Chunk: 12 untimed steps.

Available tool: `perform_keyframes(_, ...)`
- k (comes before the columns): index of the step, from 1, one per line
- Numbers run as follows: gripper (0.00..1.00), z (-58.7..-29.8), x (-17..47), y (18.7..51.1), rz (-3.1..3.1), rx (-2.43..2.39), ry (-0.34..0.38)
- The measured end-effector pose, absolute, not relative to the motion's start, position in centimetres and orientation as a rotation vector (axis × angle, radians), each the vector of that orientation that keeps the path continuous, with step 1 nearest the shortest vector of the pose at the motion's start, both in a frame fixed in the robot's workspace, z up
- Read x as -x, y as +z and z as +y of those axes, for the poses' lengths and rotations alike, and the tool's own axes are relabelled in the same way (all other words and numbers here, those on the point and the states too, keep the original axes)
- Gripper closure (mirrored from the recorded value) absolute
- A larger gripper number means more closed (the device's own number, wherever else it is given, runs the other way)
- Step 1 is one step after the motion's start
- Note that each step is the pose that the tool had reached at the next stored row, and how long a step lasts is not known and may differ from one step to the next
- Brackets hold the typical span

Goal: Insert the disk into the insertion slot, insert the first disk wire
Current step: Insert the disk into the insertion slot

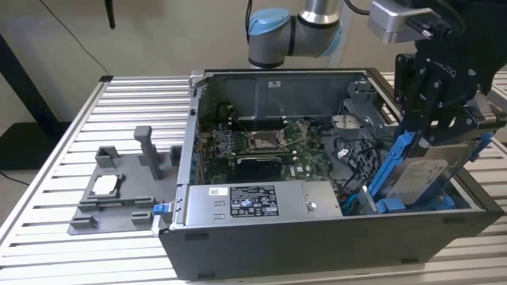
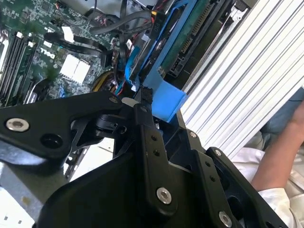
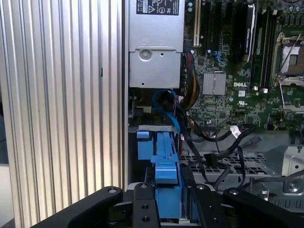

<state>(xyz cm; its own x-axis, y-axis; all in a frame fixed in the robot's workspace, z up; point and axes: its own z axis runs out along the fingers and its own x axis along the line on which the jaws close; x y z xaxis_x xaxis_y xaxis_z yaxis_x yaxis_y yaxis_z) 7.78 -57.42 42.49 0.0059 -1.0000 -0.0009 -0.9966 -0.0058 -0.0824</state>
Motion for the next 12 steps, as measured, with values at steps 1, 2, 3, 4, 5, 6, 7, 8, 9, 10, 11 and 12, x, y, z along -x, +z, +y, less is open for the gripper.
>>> perform_keyframes(1,0.68,-57.4,-7.8,42.3,2.172,2.185,-0.089)
perform_keyframes(2,0.68,-57.4,-7.8,42.1,2.172,2.185,-0.089)
perform_keyframes(3,0.68,-57.4,-7.8,42.0,2.173,2.185,-0.089)
perform_keyframes(4,0.68,-57.4,-7.8,41.8,2.173,2.186,-0.090)
perform_keyframes(5,0.68,-57.4,-7.8,41.7,2.173,2.186,-0.091)
perform_keyframes(6,0.68,-57.4,-7.8,41.5,2.173,2.186,-0.091)
perform_keyframes(7,0.68,-57.4,-7.8,41.3,2.173,2.186,-0.090)
perform_keyframes(8,0.68,-57.4,-7.8,41.1,2.173,2.186,-0.090)
perform_keyframes(9,0.68,-57.4,-7.8,40.9,2.173,2.186,-0.090)
perform_keyframes(10,0.68,-57.4,-7.8,40.8,2.174,2.187,-0.092)
perform_keyframes(11,0.68,-57.3,-7.8,40.9,2.175,2.188,-0.094)
perform_keyframes(12,0.68,-57.3,-7.8,40.9,2.175,2.188,-0.094)
